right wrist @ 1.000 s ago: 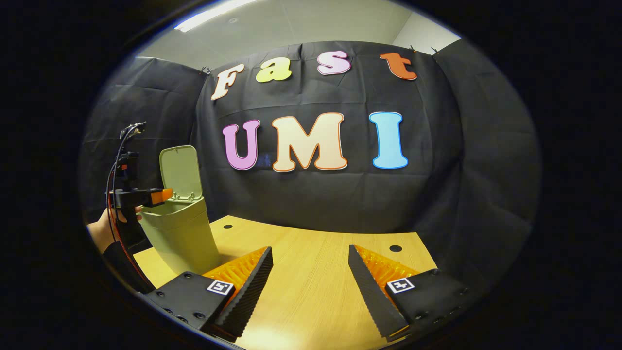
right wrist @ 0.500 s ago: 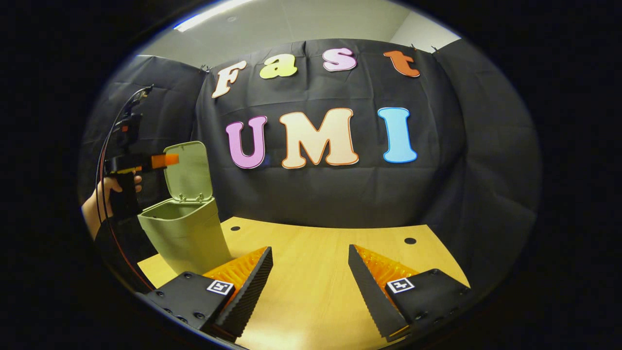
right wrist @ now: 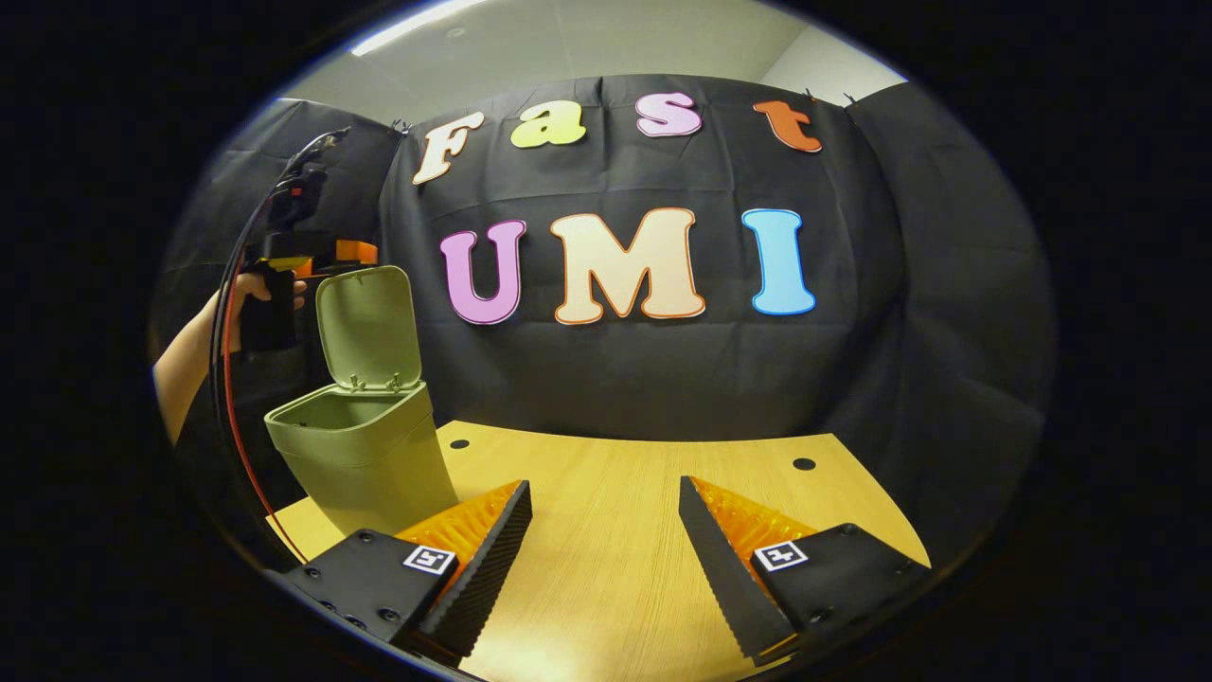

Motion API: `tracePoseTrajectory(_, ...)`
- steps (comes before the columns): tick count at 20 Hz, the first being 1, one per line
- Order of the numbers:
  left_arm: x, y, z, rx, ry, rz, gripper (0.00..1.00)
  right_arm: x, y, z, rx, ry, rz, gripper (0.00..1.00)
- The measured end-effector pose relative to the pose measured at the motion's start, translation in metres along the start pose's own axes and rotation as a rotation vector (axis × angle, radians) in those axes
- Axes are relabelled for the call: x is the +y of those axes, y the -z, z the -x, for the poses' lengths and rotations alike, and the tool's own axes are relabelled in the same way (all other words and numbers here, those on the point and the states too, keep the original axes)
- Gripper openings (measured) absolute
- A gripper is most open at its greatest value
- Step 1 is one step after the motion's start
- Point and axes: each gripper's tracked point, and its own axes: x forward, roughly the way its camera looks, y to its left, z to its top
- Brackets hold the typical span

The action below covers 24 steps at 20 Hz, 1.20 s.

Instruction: Press the lid of the desktop garbage bin to open it, pick up the crumpled paper on the desktop and throw it into the bin, then pick up the pop can on the desktop and drop it into the bin, and finally close the garbage bin lid.

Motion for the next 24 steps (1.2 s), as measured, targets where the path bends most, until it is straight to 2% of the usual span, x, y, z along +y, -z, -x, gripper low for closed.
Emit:
tracePoseTrajectory(4,0.004,0.004,-0.019,0.038,0.016,0.007,0.92,-0.008,0.005,0.004,0.011,0.026,-0.013,0.98)
tracePoseTrajectory(8,0.000,0.009,-0.015,0.061,0.038,-0.006,0.93,-0.014,0.007,0.002,0.019,0.035,-0.043,0.98)
tracePoseTrajectory(17,-0.013,0.033,0.054,0.110,0.063,0.027,0.94,-0.005,0.000,-0.004,0.007,-0.038,-0.017,0.98)
tracePoseTrajectory(24,-0.020,0.075,0.098,0.146,0.034,0.038,0.94,-0.012,-0.005,-0.004,0.011,-0.098,0.019,0.98)
